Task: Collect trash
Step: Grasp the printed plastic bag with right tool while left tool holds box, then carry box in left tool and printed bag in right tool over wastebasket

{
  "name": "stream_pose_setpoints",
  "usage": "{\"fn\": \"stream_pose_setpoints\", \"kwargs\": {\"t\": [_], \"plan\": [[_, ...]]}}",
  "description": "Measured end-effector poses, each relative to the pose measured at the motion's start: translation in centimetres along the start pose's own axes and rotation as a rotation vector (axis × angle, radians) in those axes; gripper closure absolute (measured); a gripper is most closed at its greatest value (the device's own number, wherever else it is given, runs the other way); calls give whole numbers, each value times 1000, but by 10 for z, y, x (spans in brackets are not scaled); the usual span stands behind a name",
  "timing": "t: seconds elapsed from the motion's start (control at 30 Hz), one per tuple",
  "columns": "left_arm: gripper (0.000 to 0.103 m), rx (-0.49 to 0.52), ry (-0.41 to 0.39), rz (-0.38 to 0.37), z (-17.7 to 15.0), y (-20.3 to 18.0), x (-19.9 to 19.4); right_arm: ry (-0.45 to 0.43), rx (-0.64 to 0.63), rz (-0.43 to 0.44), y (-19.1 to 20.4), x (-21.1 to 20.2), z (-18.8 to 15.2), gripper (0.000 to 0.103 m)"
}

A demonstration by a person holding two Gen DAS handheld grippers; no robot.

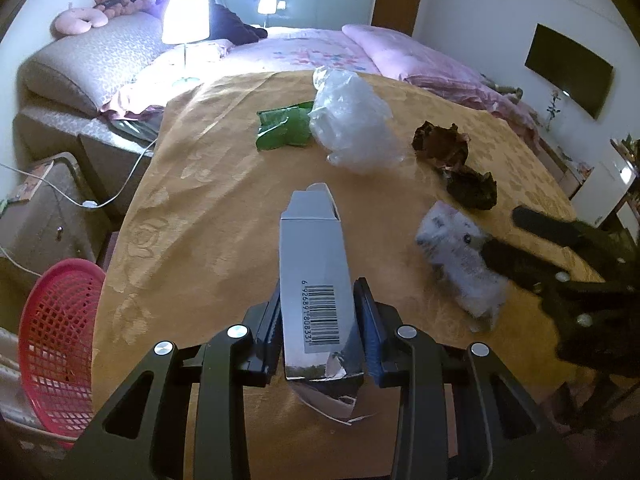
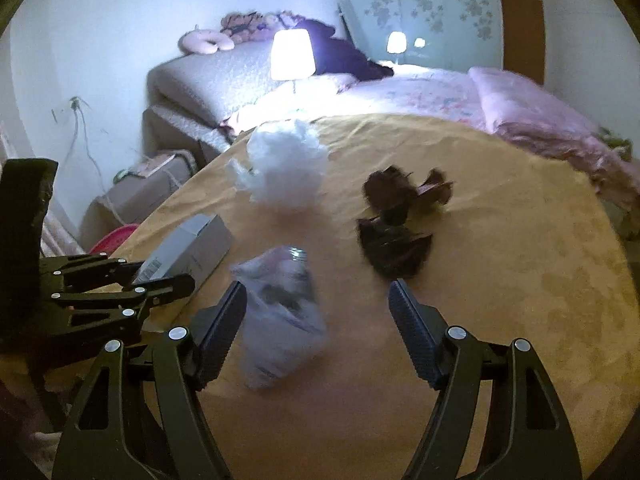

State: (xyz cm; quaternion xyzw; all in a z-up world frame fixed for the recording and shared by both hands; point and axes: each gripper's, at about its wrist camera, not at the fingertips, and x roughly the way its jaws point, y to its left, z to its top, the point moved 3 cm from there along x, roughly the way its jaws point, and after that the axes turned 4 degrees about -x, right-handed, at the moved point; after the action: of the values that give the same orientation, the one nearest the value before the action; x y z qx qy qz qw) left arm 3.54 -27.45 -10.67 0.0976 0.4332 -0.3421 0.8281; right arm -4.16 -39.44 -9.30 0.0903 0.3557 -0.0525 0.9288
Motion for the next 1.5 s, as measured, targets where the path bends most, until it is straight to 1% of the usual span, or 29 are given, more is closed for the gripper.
{"fn": "stream_pose_setpoints", "kwargs": {"t": [0.1,0.2,0.3,0.37,0.4,0.47,0.5,0.57,0.77,1.07,1.33,1.5], "plan": [[71,-6,0,6,0,4,-1,25,21,50,4,9,-3,32],[71,-11,-1,14,0,9,-2,41,3,72,14,13,-5,32],[71,-11,-5,16,0,11,-3,53,-37,56,22,15,-9,32],[72,-9,-10,15,0,11,-4,56,-66,20,26,17,-11,33],[73,-9,-12,13,0,11,-4,58,-72,6,26,17,-13,35],[74,-9,-17,12,0,11,-5,69,-80,-7,26,20,-15,49],[74,-9,-19,13,-1,12,-6,72,-82,-11,26,21,-15,50],[74,-10,-23,16,0,13,-7,68,-88,-18,27,20,-16,58],[75,-15,-34,7,-1,21,-16,54,-69,-6,30,18,-16,63],[75,-75,-52,18,-3,50,-40,2,-80,34,48,9,-3,64],[75,-98,-103,69,-9,75,-75,-17,-93,74,68,11,11,64],[75,-128,-134,112,-14,99,-96,-31,-116,97,86,12,23,64]]}}
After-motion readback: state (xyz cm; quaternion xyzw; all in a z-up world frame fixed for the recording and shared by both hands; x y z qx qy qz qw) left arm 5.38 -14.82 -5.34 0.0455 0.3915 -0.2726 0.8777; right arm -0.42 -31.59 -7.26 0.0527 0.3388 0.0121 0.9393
